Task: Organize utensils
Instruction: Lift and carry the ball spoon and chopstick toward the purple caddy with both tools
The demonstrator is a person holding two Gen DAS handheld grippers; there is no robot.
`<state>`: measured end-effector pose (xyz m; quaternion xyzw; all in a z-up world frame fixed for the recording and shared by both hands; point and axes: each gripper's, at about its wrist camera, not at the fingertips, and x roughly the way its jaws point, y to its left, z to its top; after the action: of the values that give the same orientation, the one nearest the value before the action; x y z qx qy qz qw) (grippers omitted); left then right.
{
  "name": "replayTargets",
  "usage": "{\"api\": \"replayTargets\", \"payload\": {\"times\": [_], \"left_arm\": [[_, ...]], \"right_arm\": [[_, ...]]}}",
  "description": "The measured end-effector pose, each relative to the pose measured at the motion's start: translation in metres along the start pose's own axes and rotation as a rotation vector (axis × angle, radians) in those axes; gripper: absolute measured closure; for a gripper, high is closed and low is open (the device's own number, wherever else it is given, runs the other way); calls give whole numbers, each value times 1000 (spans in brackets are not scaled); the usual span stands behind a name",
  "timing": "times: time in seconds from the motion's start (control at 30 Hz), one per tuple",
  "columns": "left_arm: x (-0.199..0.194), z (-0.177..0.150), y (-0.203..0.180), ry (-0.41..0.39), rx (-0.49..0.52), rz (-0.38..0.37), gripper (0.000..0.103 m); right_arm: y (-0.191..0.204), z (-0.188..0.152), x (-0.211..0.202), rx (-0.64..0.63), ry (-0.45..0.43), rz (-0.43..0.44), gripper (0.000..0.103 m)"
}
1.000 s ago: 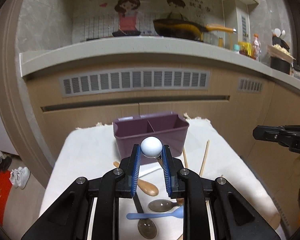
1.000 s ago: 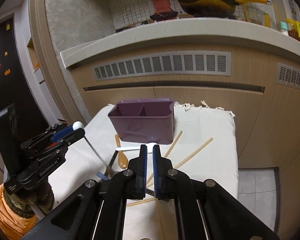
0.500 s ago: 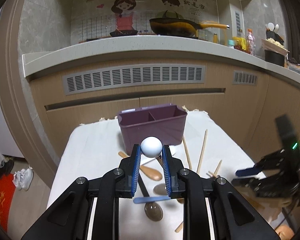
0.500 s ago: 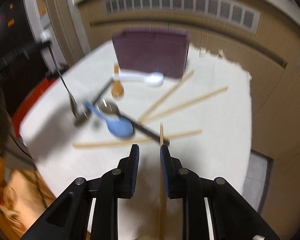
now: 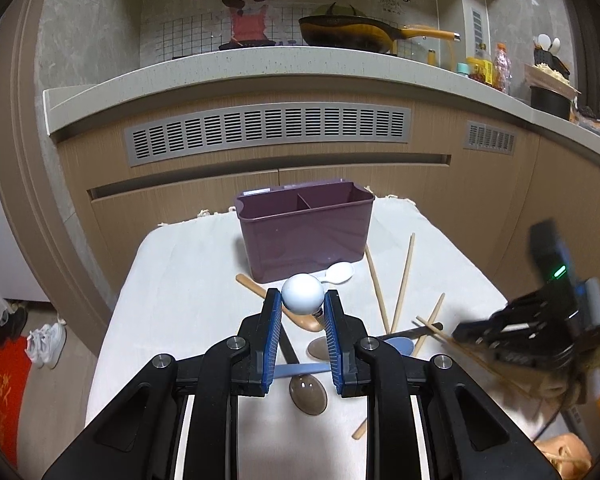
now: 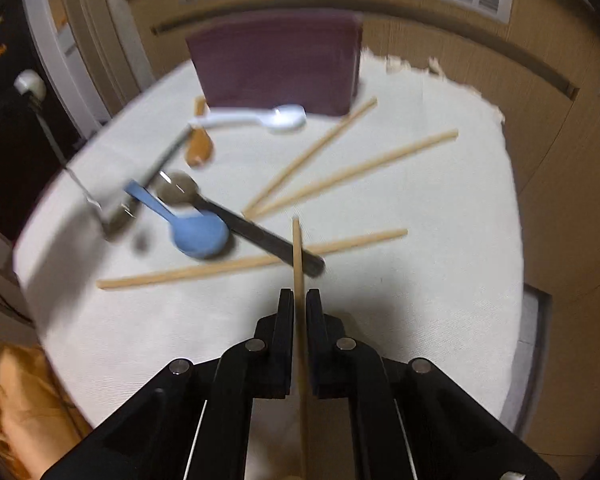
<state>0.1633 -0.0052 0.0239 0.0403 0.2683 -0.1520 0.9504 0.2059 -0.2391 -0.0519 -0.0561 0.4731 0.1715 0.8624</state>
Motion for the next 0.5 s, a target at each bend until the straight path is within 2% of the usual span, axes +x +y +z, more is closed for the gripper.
{"api": "replayTargets", "payload": {"times": [0.2, 0.3, 0.37, 0.43, 0.5], "left_arm": [[-4, 19, 0, -37, 14, -13, 81], [-7, 48, 3, -70, 11, -40, 81], [-10, 73, 7, -111, 10, -42, 81], [-13, 88, 10, -147, 2, -36, 81], [-16, 96, 11, -180, 18, -25, 81]], "right_arm": [[9, 32, -78, 11, -220, 74, 98], [12, 65, -120, 13, -341, 107, 98], [17, 87, -138, -32, -387, 120, 98], [22, 103, -142, -86, -391, 81, 98], [24, 105, -127, -123, -325, 72, 97]]}}
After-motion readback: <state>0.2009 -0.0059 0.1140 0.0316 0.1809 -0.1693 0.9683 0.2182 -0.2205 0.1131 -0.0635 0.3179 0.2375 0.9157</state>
